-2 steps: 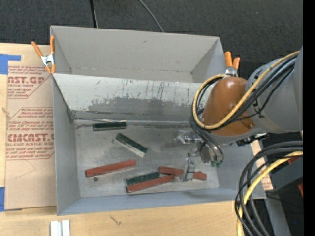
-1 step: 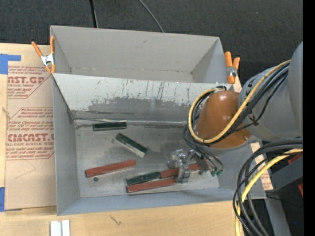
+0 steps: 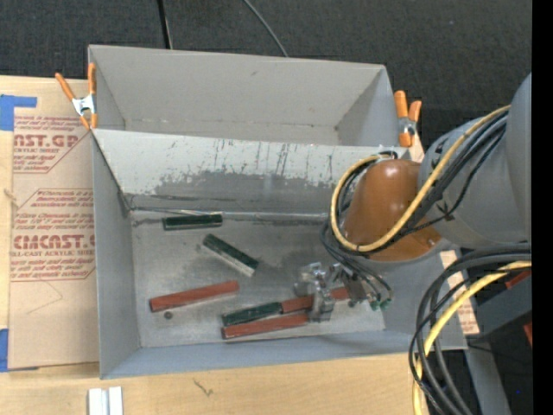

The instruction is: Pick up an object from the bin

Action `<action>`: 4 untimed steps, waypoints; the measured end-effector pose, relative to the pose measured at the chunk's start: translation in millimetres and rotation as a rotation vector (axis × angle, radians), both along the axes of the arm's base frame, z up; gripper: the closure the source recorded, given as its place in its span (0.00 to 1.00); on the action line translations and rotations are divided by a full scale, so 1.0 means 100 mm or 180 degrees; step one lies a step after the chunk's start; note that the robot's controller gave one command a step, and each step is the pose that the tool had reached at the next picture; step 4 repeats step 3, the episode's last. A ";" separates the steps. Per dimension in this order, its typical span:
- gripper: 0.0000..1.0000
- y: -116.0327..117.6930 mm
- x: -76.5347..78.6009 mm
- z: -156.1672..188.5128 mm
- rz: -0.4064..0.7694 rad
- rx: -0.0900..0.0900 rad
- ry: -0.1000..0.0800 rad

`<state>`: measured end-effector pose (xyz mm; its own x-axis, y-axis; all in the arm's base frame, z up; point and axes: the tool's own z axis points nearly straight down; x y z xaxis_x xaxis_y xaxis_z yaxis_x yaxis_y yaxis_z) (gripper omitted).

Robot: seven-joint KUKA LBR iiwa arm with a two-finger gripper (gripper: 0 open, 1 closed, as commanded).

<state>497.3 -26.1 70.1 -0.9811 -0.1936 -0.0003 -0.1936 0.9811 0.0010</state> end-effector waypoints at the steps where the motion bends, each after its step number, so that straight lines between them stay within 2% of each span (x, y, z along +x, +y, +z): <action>1: 1.00 0.01 -0.01 1.24 0.0123 -0.0002 -0.0004; 2: 1.00 0.01 -0.01 1.24 0.0122 -0.0002 -0.0003; 3: 1.00 -0.06 0.01 1.54 0.0395 0.0001 0.0012; 4: 1.00 -0.06 0.01 1.54 0.0395 0.0001 0.0012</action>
Offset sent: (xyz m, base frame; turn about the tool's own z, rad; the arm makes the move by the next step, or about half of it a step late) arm 0.0000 0.0000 0.0000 0.0000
